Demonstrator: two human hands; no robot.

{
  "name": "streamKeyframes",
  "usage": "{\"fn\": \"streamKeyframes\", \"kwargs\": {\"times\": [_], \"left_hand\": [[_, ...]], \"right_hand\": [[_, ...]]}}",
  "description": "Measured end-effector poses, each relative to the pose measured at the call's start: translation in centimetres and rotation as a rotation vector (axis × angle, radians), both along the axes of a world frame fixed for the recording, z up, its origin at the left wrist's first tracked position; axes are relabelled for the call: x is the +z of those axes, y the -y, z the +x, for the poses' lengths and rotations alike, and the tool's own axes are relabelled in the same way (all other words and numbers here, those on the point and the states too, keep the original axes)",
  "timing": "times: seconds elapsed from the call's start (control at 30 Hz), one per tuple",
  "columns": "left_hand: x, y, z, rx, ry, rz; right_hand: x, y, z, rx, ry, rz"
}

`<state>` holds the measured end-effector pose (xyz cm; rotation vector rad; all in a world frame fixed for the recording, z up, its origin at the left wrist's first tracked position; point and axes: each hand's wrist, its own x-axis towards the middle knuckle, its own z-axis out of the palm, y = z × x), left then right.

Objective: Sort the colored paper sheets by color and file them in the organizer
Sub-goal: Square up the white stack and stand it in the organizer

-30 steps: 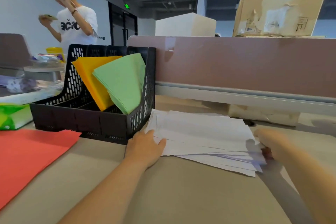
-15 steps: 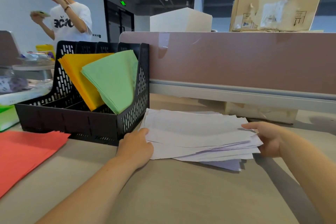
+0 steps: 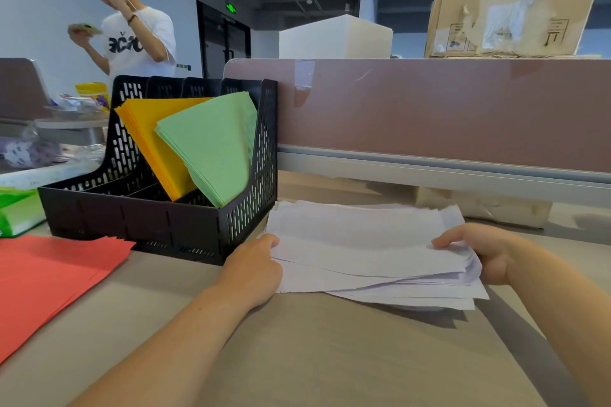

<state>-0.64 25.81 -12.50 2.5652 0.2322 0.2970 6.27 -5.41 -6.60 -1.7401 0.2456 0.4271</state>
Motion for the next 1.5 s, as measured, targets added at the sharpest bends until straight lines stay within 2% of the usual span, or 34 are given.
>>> {"fn": "streamKeyframes", "kwargs": {"times": [0.13,0.3,0.43,0.57,0.67,0.7,0.8,0.9,0.97,1.07,1.13,1.23,1.37,1.5], "left_hand": [[0.1,0.1,-0.8,0.003,-0.004,-0.029],[0.4,0.2,-3.6,0.018,-0.008,-0.181],[0.8,-0.1,-6.2,0.063,0.055,-0.325],[2.2,-0.4,-7.9,0.023,0.086,-0.770],[3.5,-1.2,-9.0,-0.196,0.009,-0.997],[4.0,-1.3,-9.4,-0.216,0.048,-1.010],[5.7,-1.3,-10.0,-0.154,0.326,-0.925],[7.5,-0.2,-10.9,-0.233,0.546,-0.854],[8.2,0.2,-11.5,-0.282,0.635,-0.880],[8.2,-0.1,-11.4,-0.456,0.590,-1.112],[7.9,-0.2,-11.3,-0.450,0.521,-1.185],[7.7,0.5,-11.4,-0.332,0.529,-1.108],[8.2,1.6,-11.8,-0.254,0.683,-0.898],[9.5,2.4,-13.1,-0.282,0.869,-0.891]], "right_hand": [[-1.0,-0.1,-1.9,-0.011,-0.023,-0.050],[-1.3,0.1,-7.5,-0.067,0.048,-0.014],[-2.2,1.2,-12.7,-0.162,0.232,0.055],[-2.5,2.5,-17.2,-0.203,0.332,0.114],[-1.5,1.6,-18.5,-0.194,0.359,0.372],[-1.1,1.4,-18.5,-0.181,0.412,0.383],[1.1,1.2,-19.0,-0.113,0.609,0.257],[2.7,0.9,-19.4,-0.096,0.809,0.163],[3.5,0.9,-19.7,-0.121,0.883,0.184],[3.8,1.5,-19.9,-0.004,0.890,0.243],[3.6,1.7,-19.9,0.003,0.870,0.253],[3.4,1.9,-19.6,-0.062,0.830,0.287],[3.4,2.0,-19.7,-0.122,0.874,0.284],[4.6,1.7,-20.3,-0.181,0.990,0.364]]}}
